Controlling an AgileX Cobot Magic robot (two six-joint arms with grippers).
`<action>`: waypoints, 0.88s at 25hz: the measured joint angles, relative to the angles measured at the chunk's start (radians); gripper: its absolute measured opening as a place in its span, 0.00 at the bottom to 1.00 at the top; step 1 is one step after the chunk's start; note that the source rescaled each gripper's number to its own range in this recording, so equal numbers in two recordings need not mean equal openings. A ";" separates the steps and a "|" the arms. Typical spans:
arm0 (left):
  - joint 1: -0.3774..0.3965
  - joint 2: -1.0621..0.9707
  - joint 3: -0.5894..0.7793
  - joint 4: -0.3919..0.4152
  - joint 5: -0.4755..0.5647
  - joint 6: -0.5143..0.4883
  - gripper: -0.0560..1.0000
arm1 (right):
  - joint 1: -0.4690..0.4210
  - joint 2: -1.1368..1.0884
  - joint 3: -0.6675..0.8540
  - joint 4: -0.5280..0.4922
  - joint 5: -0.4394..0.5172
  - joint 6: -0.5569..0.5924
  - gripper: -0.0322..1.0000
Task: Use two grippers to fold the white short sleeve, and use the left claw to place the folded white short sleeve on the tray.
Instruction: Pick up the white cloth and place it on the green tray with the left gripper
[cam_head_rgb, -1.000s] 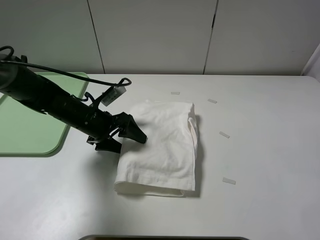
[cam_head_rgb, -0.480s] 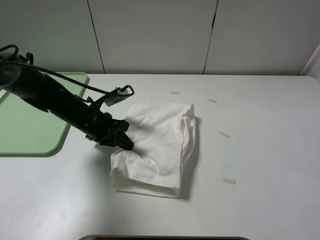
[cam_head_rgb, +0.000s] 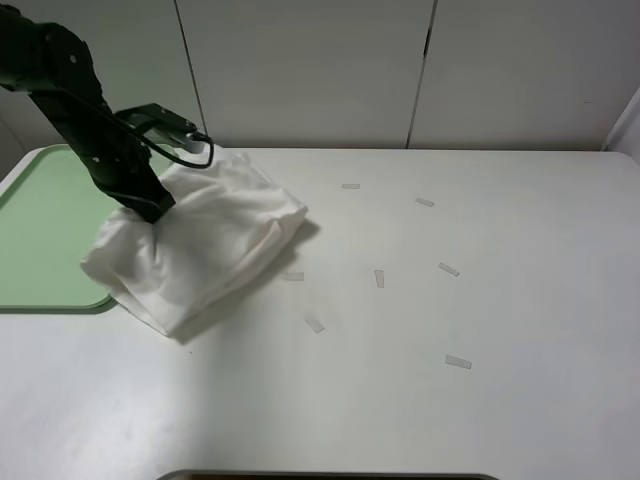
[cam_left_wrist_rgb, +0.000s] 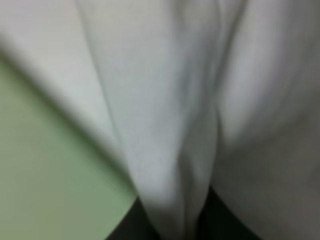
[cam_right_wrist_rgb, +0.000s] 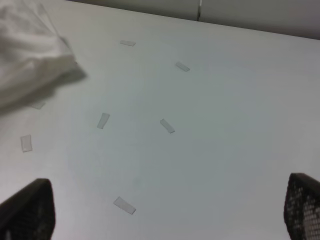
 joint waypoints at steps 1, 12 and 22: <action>0.032 -0.010 -0.047 0.170 0.004 -0.093 0.12 | 0.000 0.000 0.000 0.001 0.000 0.000 1.00; 0.143 -0.012 -0.076 0.311 -0.001 -0.157 0.12 | 0.000 0.000 0.000 0.001 0.000 0.000 1.00; 0.374 -0.012 -0.076 0.363 -0.024 -0.159 0.12 | 0.000 0.000 0.000 0.001 0.000 0.000 1.00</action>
